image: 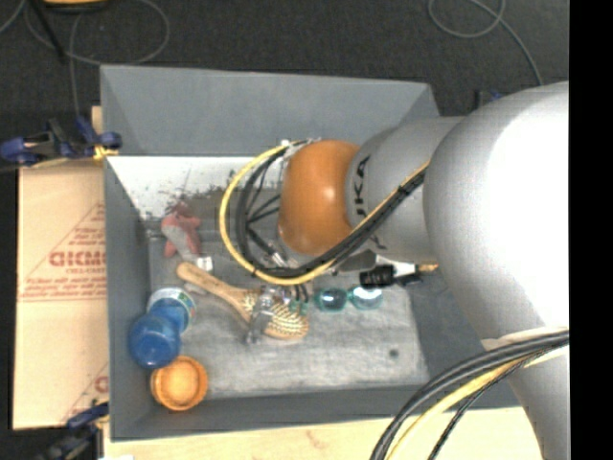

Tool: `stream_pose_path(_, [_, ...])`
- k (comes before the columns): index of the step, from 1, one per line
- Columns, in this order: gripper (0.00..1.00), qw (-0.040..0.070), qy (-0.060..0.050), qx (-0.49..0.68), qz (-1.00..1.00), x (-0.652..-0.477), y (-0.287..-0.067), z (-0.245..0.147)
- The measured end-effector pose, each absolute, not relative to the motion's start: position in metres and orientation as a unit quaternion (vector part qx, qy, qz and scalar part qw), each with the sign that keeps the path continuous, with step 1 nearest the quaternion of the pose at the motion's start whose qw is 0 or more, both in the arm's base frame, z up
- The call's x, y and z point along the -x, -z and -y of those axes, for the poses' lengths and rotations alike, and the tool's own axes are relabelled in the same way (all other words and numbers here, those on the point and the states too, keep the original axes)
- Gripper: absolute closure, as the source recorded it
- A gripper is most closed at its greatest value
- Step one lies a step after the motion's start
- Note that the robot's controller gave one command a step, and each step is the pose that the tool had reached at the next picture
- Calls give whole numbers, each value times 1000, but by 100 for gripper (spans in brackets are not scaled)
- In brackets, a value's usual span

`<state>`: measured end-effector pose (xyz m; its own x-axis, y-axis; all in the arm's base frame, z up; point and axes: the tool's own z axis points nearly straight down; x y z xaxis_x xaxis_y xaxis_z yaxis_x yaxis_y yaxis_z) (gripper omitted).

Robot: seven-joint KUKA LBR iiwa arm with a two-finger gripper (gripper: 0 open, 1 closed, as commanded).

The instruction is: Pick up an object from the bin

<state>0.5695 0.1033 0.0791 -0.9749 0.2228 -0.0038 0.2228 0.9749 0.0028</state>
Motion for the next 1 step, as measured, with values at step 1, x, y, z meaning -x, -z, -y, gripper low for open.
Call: stream_pose_path(1, [100,5,-1,-173,-985,-585,-75,-163])
